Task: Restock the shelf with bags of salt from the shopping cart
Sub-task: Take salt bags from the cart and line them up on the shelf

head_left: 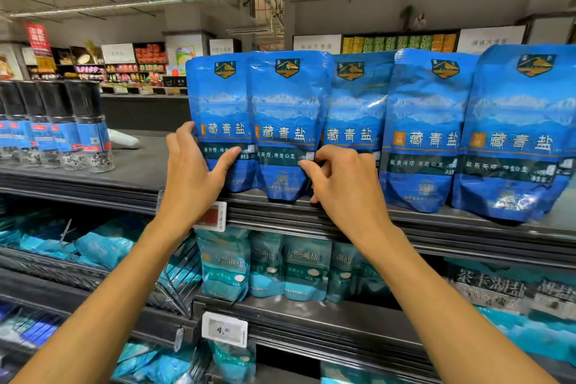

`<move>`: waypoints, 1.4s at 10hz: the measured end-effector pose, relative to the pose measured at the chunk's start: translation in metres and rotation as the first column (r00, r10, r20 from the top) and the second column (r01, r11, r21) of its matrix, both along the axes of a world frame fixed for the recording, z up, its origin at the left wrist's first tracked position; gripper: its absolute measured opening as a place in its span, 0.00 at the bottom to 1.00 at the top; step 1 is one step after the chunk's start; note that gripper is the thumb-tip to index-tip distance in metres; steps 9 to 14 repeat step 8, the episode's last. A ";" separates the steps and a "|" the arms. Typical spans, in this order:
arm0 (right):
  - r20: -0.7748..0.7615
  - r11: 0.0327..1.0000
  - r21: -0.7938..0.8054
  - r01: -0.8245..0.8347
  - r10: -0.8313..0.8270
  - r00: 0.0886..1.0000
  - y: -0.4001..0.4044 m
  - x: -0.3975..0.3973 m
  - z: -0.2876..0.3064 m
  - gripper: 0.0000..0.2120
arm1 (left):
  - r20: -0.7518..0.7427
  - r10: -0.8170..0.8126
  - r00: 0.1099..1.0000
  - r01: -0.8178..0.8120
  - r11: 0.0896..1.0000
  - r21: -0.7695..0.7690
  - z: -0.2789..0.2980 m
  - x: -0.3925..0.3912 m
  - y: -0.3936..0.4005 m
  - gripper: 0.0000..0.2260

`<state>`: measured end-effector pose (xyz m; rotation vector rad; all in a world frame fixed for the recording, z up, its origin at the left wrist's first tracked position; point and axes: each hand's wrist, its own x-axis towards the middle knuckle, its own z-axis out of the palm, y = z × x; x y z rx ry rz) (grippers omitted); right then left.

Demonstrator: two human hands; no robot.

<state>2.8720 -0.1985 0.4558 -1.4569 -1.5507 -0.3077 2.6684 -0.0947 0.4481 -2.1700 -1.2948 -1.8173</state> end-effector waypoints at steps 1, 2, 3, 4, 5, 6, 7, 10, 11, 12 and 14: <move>-0.024 1.000 -0.011 0.005 -0.005 1.000 -0.001 -0.001 0.000 0.13 | 0.021 0.000 1.000 -0.001 1.000 0.024 -0.001 0.000 -0.002 0.31; -0.040 1.000 0.009 0.006 -0.005 0.999 -0.002 -0.003 -0.001 0.14 | 0.020 0.006 1.000 -0.007 0.999 0.048 -0.001 0.001 -0.003 0.30; -0.037 1.000 0.019 0.013 -0.012 0.999 -0.002 -0.004 -0.001 0.15 | 0.030 0.010 1.000 -0.011 0.998 0.056 -0.001 0.001 -0.003 0.29; -0.022 0.999 0.032 0.025 -0.025 0.999 0.000 -0.005 -0.002 0.16 | 0.049 0.007 0.999 -0.009 0.999 0.041 -0.001 0.001 -0.006 0.29; -0.024 0.998 0.045 0.034 -0.033 0.999 0.000 -0.005 -0.002 0.15 | 0.061 -0.004 0.998 0.000 0.998 0.056 0.001 0.003 -0.010 0.28; -0.043 0.998 0.051 0.029 -0.027 0.999 -0.001 -0.005 -0.002 0.15 | 0.082 -0.012 0.997 0.006 0.997 0.081 0.002 0.005 -0.014 0.26; -0.062 0.998 0.060 0.030 -0.026 0.998 -0.001 -0.005 -0.002 0.15 | 0.081 -0.024 0.996 0.017 0.996 0.090 0.001 0.006 -0.016 0.23; -0.088 0.993 0.107 0.048 -0.038 0.995 -0.003 -0.002 -0.003 0.15 | 0.135 -0.055 0.989 0.039 0.992 0.116 0.001 0.005 -0.019 0.17; -0.088 0.993 0.107 0.048 -0.038 0.995 -0.003 -0.002 -0.003 0.15 | 0.135 -0.055 0.989 0.039 0.992 0.116 0.001 0.005 -0.019 0.17; -0.088 0.993 0.107 0.048 -0.038 0.995 -0.003 -0.002 -0.003 0.15 | 0.135 -0.055 0.989 0.039 0.992 0.116 0.001 0.005 -0.019 0.17; -0.088 0.993 0.107 0.048 -0.038 0.995 -0.003 -0.002 -0.003 0.15 | 0.135 -0.055 0.989 0.039 0.992 0.116 0.001 0.005 -0.019 0.17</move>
